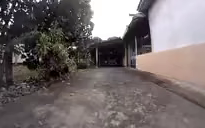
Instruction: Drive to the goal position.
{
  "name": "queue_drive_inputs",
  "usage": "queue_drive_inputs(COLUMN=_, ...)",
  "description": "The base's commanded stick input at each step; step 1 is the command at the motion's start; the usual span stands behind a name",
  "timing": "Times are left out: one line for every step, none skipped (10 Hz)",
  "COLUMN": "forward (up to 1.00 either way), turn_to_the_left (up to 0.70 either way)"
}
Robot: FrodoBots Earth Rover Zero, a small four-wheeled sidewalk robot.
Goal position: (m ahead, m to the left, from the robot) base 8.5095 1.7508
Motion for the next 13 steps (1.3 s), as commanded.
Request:
queue_drive_inputs(forward=0.7, turn_to_the_left=-0.27)
queue_drive_inputs(forward=0.7, turn_to_the_left=-0.27)
queue_drive_inputs(forward=0.7, turn_to_the_left=-0.27)
queue_drive_inputs(forward=0.7, turn_to_the_left=-0.27)
queue_drive_inputs(forward=0.7, turn_to_the_left=-0.27)
queue_drive_inputs(forward=0.7, turn_to_the_left=-0.27)
queue_drive_inputs(forward=0.7, turn_to_the_left=-0.27)
queue_drive_inputs(forward=0.7, turn_to_the_left=-0.27)
queue_drive_inputs(forward=0.7, turn_to_the_left=-0.27)
queue_drive_inputs(forward=0.7, turn_to_the_left=-0.27)
queue_drive_inputs(forward=0.7, turn_to_the_left=-0.27)
queue_drive_inputs(forward=0.7, turn_to_the_left=-0.27)
queue_drive_inputs(forward=0.7, turn_to_the_left=0.0)
